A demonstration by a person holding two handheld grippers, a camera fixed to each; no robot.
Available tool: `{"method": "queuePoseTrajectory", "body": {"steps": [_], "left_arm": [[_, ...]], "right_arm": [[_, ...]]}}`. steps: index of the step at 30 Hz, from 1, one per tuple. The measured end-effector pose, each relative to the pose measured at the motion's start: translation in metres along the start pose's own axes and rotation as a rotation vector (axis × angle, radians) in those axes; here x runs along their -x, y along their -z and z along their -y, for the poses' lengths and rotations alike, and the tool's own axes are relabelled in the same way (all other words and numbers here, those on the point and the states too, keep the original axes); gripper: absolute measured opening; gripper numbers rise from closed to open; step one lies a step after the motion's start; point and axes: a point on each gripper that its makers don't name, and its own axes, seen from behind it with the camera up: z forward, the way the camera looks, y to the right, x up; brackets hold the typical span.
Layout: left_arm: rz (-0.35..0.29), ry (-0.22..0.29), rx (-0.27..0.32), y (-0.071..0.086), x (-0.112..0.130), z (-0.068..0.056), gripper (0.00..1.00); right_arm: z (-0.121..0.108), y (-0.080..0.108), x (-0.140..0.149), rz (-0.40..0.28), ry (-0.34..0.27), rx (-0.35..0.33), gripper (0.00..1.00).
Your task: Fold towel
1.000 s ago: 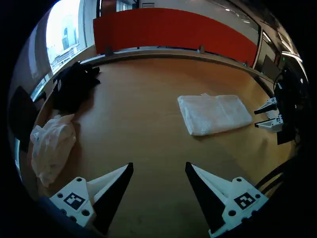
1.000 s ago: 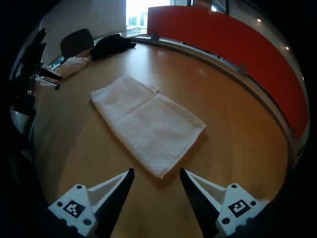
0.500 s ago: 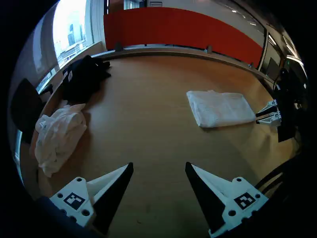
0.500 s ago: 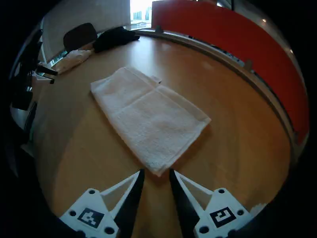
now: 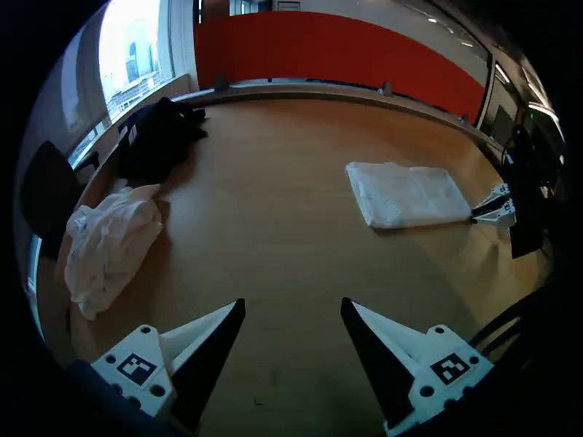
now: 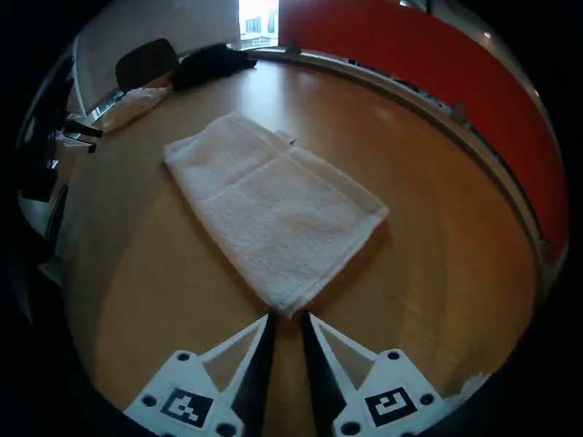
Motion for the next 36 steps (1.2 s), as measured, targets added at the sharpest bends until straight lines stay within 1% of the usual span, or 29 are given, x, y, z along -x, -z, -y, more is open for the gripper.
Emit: {"method": "queuePoseTrajectory", "body": {"steps": [2, 6, 8, 14, 20, 29, 36], "left_arm": [[0.000, -0.001, 0.001, 0.000, 0.000, 0.000, 0.97], [0.000, -0.005, 0.004, 0.000, -0.001, -0.001, 0.98], [0.000, -0.007, 0.006, 0.000, -0.001, -0.001, 0.97], [0.001, -0.006, 0.007, -0.001, 0.000, -0.002, 0.97], [-0.003, -0.005, 0.008, -0.001, -0.001, -0.002, 0.98], [-0.014, -0.005, 0.011, 0.000, -0.005, -0.004, 0.98], [-0.020, -0.006, 0.013, 0.001, -0.008, -0.005, 0.97]], "right_arm": [[0.001, 0.000, 0.000, -0.001, 0.002, -0.003, 0.19], [0.003, 0.001, 0.000, -0.003, 0.000, -0.007, 0.07], [0.004, 0.001, -0.001, -0.004, -0.003, -0.006, 0.04], [0.003, 0.005, -0.007, -0.014, -0.011, 0.007, 0.04], [0.001, 0.018, -0.030, -0.061, 0.000, 0.026, 0.03], [-0.003, 0.041, -0.077, -0.136, 0.062, 0.063, 0.03], [-0.005, 0.055, -0.103, -0.169, 0.110, 0.080, 0.03]]}}
